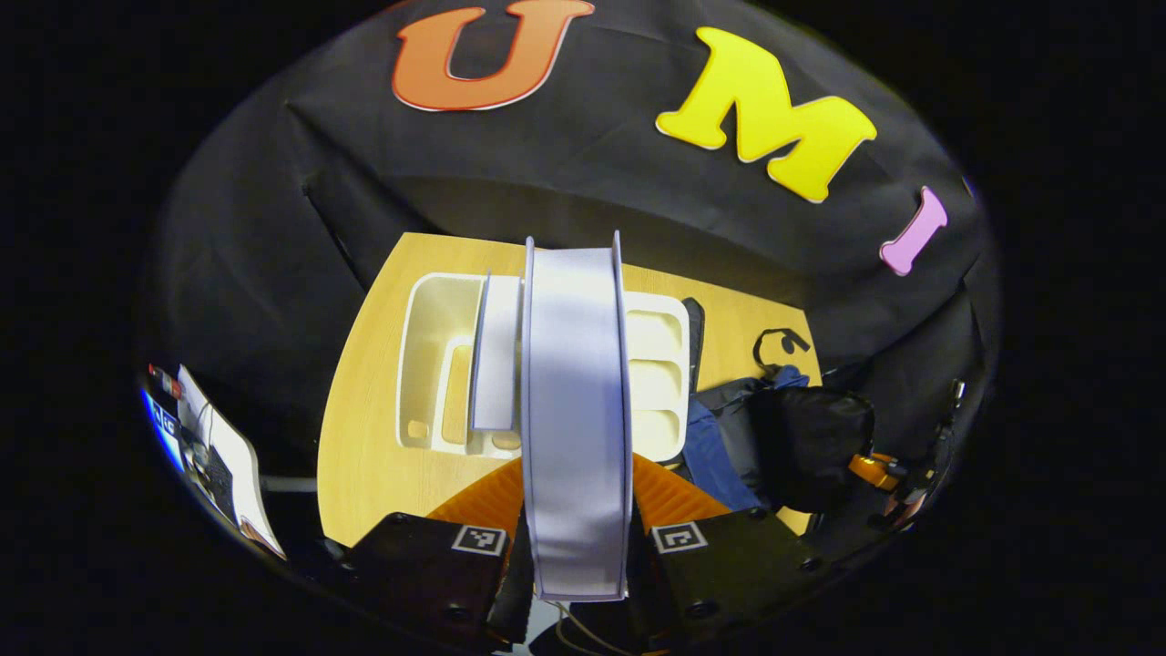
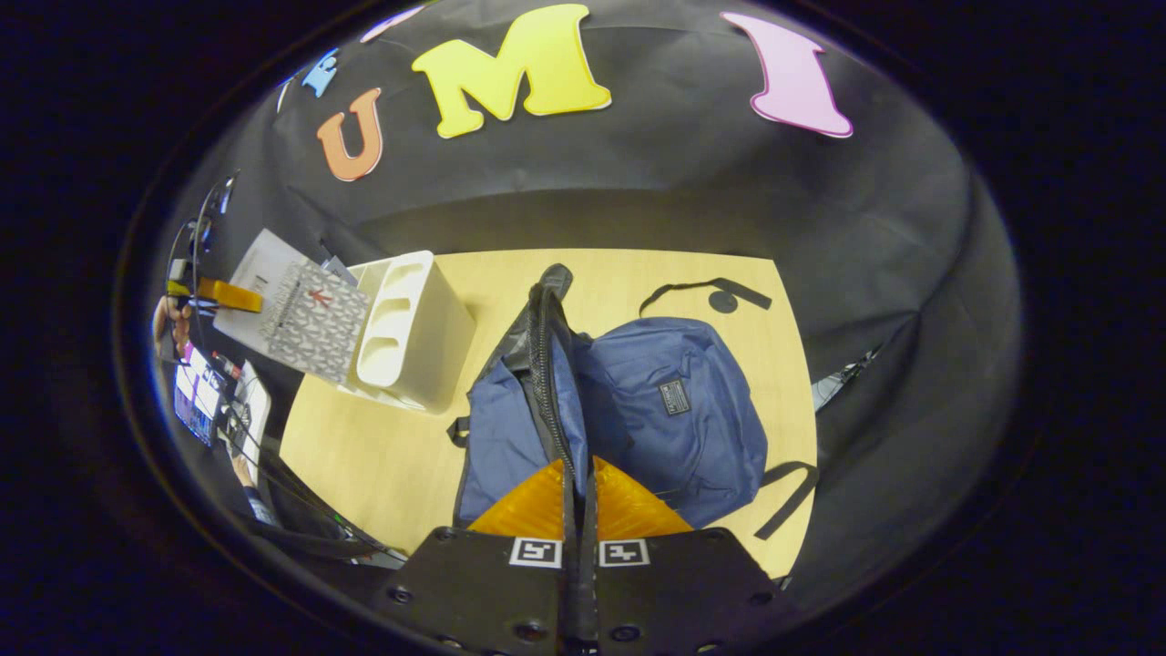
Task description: Open the schoolbag, grab two books from the bookshelf and put them into the schoolbag.
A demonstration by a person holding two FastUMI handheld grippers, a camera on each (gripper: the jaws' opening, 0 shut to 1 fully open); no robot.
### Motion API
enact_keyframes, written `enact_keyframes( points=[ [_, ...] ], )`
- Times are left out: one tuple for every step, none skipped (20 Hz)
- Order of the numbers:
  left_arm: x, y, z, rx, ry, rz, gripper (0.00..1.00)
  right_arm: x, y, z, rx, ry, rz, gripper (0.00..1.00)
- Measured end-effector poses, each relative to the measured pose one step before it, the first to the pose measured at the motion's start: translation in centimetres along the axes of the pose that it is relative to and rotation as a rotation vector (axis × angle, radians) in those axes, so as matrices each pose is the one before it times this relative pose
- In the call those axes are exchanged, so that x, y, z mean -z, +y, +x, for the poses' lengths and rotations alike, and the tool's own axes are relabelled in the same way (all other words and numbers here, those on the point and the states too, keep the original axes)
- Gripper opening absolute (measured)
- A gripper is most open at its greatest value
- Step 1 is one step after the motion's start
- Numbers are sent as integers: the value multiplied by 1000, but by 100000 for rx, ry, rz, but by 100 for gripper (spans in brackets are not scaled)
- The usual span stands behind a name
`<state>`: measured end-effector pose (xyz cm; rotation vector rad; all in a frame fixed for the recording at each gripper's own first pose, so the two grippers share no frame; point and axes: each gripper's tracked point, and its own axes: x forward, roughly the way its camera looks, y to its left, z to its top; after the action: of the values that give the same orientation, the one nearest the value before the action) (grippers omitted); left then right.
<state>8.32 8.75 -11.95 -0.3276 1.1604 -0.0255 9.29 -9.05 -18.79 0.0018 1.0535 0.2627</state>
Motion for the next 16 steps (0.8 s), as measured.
enact_keyframes(
  points=[
    [425, -173, -1175, 2398, -1084, -2998, 44, 55, 125, -93, -24, -203, 284, 0],
    [227, -185, -1027, 2212, -1696, -2720, 44, -14, 46, -42, 295, -341, 195, 0],
    [228, -334, -930, 2216, -1478, -1647, 48, 255, 19, -159, 199, -56, 127, 0],
    [303, -423, -707, 2702, -1671, -2008, 44, 59, 87, -81, 139, -98, 157, 0],
    [339, -731, -499, 3072, -1188, -1397, 43, 2, 15, -98, 227, -262, 233, 0],
    [385, -750, -387, 3171, -876, -1078, 43, 27, 3, -67, 467, -216, -29, 0],
    [535, -1006, -105, 3485, -342, -1440, 43, 50, -14, -82, 368, -102, -25, 0],
    [747, -1200, 6, 4204, -191, -1412, 48, 36, -5, -91, 327, -33, 192, 0],
    [530, -1093, 38, 3433, -108, -821, 43, 88, -84, -135, 258, -114, 230, 0],
    [610, -993, 186, 3433, 112, -353, 43, 79, -89, -35, 280, 82, 39, 0],
    [629, -1137, 268, 3308, 258, -114, 43, 84, -48, -77, 99, -149, 146, 0],
    [742, -758, 757, 2846, 330, -185, 43, -40, -77, -118, 166, -106, 247, 0],
    [910, -927, 1060, 2713, 353, -922, 42, -92, -60, -18, 72, -329, 408, 0],
    [971, -800, 1153, 2811, 155, -1234, 42, -108, -105, -134, 268, -194, 188, 0],
    [844, -705, 1229, 2381, 110, -1916, 42, 2, -37, -78, 83, -196, 276, 0],
    [1031, -630, 1377, 2198, 131, -1257, 42, 39, 22, 8, 94, 52, 232, 0]
  ],
)
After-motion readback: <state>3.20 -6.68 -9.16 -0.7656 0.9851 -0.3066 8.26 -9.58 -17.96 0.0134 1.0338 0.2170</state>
